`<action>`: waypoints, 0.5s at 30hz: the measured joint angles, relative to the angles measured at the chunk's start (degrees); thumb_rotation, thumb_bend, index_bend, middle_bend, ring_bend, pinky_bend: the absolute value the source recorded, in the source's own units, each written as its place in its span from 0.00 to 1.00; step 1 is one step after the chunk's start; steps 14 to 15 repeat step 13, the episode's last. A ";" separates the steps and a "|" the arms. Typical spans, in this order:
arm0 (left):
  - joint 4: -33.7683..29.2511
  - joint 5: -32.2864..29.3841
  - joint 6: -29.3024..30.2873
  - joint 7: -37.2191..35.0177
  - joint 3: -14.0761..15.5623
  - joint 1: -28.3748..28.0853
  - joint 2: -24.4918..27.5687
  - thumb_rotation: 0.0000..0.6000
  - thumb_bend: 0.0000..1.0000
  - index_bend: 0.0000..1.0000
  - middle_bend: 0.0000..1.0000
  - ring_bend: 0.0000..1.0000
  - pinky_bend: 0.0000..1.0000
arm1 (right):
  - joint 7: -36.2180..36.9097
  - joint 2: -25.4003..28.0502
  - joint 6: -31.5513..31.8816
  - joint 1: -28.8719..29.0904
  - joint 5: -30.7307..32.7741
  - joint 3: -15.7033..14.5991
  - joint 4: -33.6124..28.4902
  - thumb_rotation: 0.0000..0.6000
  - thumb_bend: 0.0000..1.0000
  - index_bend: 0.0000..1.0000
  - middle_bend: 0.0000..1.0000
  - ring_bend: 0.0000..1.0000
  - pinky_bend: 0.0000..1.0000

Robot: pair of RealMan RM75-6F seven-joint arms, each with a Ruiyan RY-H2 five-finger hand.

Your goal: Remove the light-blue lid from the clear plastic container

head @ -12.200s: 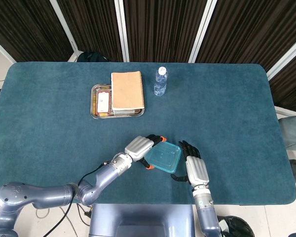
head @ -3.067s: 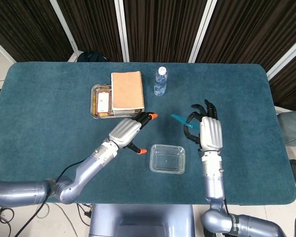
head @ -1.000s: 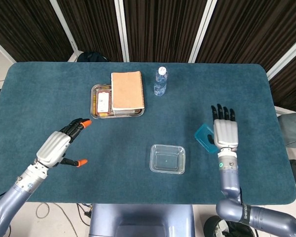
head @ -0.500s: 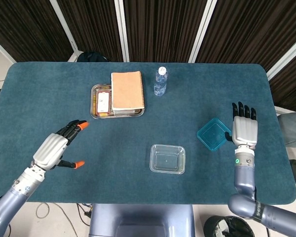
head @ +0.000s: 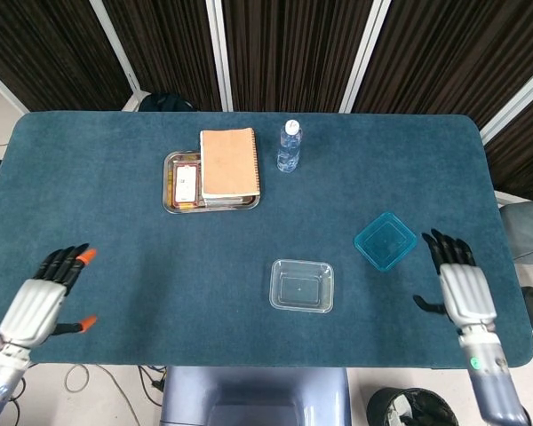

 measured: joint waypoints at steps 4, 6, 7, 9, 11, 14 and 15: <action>4.63 0.55 3.59 0.09 0.55 2.74 -0.30 1.00 0.01 0.00 0.00 0.00 0.02 | 3.86 1.46 4.16 -4.37 -7.03 -3.61 4.14 1.00 0.26 0.00 0.00 0.00 0.00; 7.23 0.59 5.27 -0.34 0.61 4.25 -0.44 1.00 0.00 0.00 0.00 0.00 0.02 | 5.39 1.72 6.21 -6.22 -8.86 -4.67 7.63 1.00 0.26 0.00 0.00 0.00 0.00; 8.18 0.56 6.02 -0.72 0.57 4.92 -0.48 1.00 0.00 0.00 0.00 0.00 0.01 | 6.09 1.80 7.06 -7.02 -9.34 -4.96 9.12 1.00 0.26 0.00 0.00 0.00 0.00; 9.52 0.47 7.45 -1.88 0.29 5.99 -0.51 1.00 0.00 0.00 0.00 0.00 0.01 | 8.03 1.94 8.90 -8.79 -9.68 -5.19 11.66 1.00 0.26 0.00 0.00 0.00 0.00; 10.52 0.41 8.45 -2.74 -0.16 6.61 -0.62 1.00 0.00 0.00 0.00 0.00 0.01 | 9.16 2.01 9.89 -10.01 -9.12 -4.87 12.27 1.00 0.26 0.00 0.00 0.00 0.00; 11.31 0.36 9.19 -3.60 -0.87 7.18 -0.99 1.00 0.00 0.00 0.00 0.00 0.01 | 9.19 1.94 10.52 -10.42 -8.69 -4.31 12.20 1.00 0.26 0.00 0.00 0.00 0.00; 11.31 0.36 9.19 -3.60 -0.87 7.18 -0.99 1.00 0.00 0.00 0.00 0.00 0.01 | 9.19 1.94 10.52 -10.42 -8.69 -4.31 12.20 1.00 0.26 0.00 0.00 0.00 0.00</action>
